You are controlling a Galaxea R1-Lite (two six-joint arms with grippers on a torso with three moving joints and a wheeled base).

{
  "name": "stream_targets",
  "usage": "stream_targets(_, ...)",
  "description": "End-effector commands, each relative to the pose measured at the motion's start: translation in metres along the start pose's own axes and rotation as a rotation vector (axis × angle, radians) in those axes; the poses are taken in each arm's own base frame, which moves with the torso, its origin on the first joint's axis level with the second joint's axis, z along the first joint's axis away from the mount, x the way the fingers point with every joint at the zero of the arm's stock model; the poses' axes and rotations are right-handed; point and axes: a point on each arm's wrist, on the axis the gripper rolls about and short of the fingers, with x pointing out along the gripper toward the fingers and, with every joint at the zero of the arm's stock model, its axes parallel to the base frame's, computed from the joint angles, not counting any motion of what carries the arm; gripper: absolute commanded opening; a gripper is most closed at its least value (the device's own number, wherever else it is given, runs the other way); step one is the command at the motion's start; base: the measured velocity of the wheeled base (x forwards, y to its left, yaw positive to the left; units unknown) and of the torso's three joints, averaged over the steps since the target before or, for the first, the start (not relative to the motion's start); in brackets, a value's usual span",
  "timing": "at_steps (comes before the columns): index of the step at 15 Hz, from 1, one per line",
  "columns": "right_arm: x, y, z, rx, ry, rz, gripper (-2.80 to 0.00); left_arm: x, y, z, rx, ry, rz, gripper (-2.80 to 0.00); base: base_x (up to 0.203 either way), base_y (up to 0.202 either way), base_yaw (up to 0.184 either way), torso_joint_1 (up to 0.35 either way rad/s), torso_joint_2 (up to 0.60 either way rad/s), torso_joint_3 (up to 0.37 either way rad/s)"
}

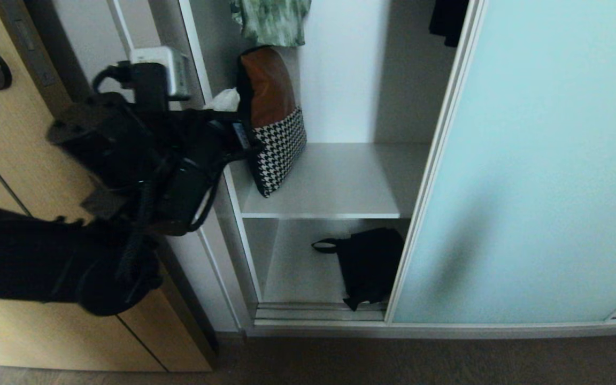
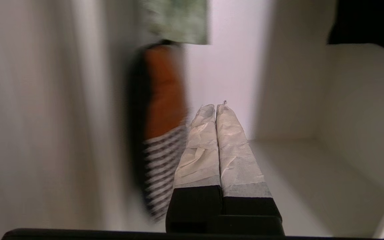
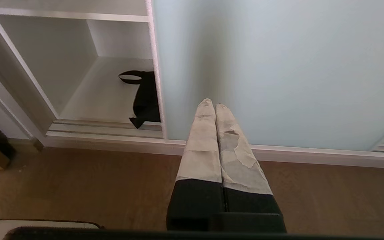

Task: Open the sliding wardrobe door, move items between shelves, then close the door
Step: Open the door

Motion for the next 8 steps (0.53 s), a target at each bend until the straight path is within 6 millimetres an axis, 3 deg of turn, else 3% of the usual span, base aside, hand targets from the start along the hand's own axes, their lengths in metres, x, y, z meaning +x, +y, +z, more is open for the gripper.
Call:
stream_targets(1,0.0,0.0,0.0,0.0,-0.001,0.001,-2.8,-0.059,0.038,0.063,-0.001,-0.078,0.071,-2.8,0.0,0.0,0.0,0.0,0.0,0.0)
stream_targets(4,0.0,0.0,0.0,0.0,-0.001,0.001,-2.8,-0.129,0.073,0.085,0.032,-0.075,0.182,-2.8,0.0,0.0,0.0,0.0,0.0,0.0)
stream_targets(8,0.0,0.0,0.0,0.0,-0.001,0.001,-2.8,-0.229,0.098,0.073,0.083,-0.041,0.307,-2.8,0.0,0.0,0.0,0.0,0.0,0.0)
